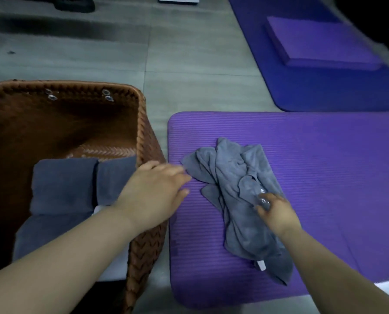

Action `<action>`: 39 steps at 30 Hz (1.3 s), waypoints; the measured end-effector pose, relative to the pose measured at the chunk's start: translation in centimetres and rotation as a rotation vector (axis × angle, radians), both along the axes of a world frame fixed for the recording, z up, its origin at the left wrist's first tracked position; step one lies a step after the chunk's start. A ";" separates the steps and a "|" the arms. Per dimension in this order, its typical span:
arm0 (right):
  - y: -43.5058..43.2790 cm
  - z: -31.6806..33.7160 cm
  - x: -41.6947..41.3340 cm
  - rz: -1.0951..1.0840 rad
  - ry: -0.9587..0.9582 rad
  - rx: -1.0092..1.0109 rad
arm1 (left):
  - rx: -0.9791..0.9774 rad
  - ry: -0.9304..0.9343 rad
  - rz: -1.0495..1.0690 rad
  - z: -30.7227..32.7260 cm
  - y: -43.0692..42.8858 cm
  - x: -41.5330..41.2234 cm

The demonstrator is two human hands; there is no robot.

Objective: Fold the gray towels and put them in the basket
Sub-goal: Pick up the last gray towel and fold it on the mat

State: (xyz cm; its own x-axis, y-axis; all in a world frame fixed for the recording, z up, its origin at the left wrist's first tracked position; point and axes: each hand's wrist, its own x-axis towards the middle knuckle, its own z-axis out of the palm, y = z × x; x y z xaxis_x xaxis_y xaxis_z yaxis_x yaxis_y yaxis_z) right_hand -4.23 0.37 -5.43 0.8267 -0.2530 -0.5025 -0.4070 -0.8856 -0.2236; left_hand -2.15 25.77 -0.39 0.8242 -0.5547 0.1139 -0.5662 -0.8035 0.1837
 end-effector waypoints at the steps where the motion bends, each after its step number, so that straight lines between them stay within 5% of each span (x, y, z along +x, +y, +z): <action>1: -0.1 -1.2 0.2 -0.120 -0.021 0.071 | 0.042 0.021 -0.008 -0.6 0.1 0.0; 3: -0.2 -3.3 0.7 -0.226 -0.083 0.141 | 0.073 0.022 -0.029 -1.4 0.3 0.1; 9: -0.9 -5.4 1.6 0.003 -0.002 -0.018 | 0.093 0.017 -0.041 -1.2 -0.1 -0.2; 14: -2.8 -4.6 2.3 -0.380 -0.249 0.505 | 0.083 -0.003 -0.033 -0.9 0.2 -0.2; 17: -3.7 -4.6 2.4 -0.471 -0.289 0.657 | 0.112 0.036 -0.015 -1.1 0.1 -0.2; 25: -3.0 -3.7 1.7 -0.537 -0.497 0.709 | -0.006 0.117 0.002 -0.6 0.1 0.1; 31: -2.4 6.0 0.7 -0.558 -0.491 0.854 | -0.455 0.641 0.353 4.5 -1.1 -1.6; 39: -1.6 25.1 -1.4 -0.678 -0.363 0.998 | -0.810 0.954 0.444 19.8 -8.7 -5.7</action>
State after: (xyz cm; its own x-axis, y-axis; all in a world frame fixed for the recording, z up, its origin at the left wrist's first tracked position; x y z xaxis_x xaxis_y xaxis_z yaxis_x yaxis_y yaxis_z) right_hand -5.68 -1.22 19.72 0.8099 -0.3214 -0.4907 -0.4877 0.0961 -0.8677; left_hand -7.87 17.08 19.43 0.8576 -0.2696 -0.4380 0.3315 -0.3614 0.8715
